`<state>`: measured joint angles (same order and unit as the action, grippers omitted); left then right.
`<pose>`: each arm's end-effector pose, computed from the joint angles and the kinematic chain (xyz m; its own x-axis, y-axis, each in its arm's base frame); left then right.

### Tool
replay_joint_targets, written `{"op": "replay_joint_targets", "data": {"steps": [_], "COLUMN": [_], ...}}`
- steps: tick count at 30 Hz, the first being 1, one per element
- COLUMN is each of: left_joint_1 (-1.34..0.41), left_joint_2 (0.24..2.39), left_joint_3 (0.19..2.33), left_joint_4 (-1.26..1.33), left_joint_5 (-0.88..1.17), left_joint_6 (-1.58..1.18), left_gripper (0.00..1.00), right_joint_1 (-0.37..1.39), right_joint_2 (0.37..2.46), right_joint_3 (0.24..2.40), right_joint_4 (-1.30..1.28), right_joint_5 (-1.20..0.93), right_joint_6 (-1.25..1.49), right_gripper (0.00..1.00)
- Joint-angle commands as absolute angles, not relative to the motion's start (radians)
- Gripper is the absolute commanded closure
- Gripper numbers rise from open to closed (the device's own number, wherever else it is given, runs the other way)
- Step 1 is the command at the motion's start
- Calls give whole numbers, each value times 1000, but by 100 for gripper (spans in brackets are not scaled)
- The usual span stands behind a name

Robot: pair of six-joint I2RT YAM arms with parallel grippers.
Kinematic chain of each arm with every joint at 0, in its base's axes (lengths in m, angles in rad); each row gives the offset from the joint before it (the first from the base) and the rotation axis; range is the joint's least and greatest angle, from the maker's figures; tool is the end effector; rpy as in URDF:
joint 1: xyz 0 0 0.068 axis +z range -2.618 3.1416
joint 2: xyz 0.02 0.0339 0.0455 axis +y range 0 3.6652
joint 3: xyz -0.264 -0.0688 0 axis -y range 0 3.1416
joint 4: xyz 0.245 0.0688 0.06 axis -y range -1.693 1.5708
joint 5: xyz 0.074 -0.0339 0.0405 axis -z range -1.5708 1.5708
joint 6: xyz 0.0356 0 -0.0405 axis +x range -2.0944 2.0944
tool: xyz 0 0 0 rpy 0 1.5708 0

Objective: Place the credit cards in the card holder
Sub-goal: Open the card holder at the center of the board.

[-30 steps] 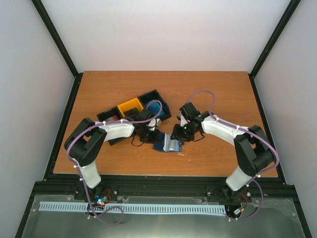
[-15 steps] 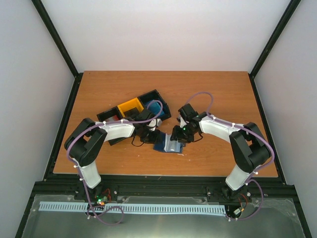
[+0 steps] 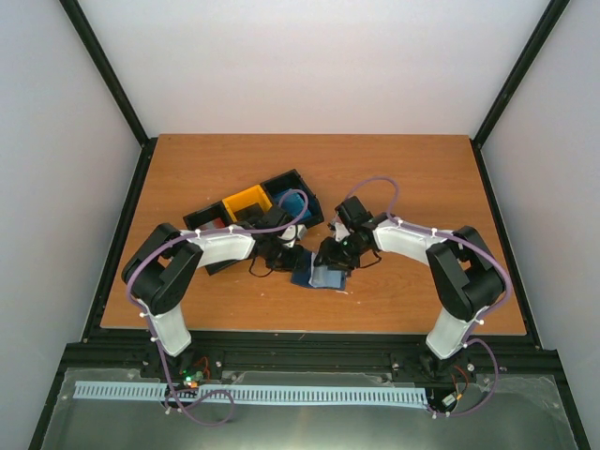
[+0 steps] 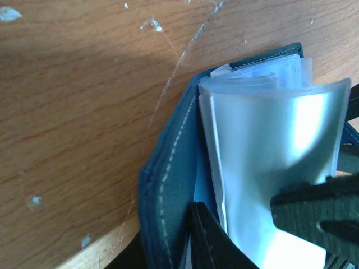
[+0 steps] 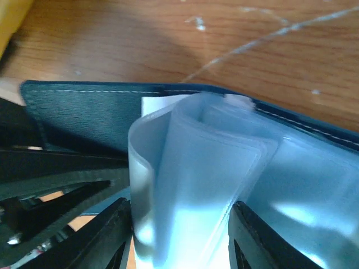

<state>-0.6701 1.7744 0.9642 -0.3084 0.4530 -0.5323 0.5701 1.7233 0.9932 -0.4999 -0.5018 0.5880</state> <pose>0.2506 -0.2184 0.1406 -0.9669 0.1840 -0.1767 0.2525 0.7884 -0.5610 0.2583 0.1860 0.1566 -0.9977 -0.0620 -0.0266 -0.0662 0.8241 0.5626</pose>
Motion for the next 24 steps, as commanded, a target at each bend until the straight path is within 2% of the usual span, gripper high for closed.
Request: {"op": "replay_joint_targets", "data": {"steps": [1,8,17,21,24], "left_joint_1": [-681,-681,-681,-681,-681], "left_joint_2": [1787,1785,1780,1772,1772], "left_joint_3": [987,984,980,979,979], "left_joint_4": [-299,-303,-308,-314,-315], "left_joint_5": [465,457,447,441,441], "left_joint_6": [-540,-542,-544,-545,-543], "left_gripper": [88,88,87,87,87], "right_joint_1": [575,575,575,575,575], "right_joint_2": [1721,1701,1705,1707,1707], "right_joint_3": [973,947,947,976,967], "right_joint_4": [-407,-341,-364,-446,-419], "right_joint_5": [-615,-681,-624,-538,-561], "right_joint_6": [589,593,594,569,571], "right_gripper": [52,53,65,69,70]}}
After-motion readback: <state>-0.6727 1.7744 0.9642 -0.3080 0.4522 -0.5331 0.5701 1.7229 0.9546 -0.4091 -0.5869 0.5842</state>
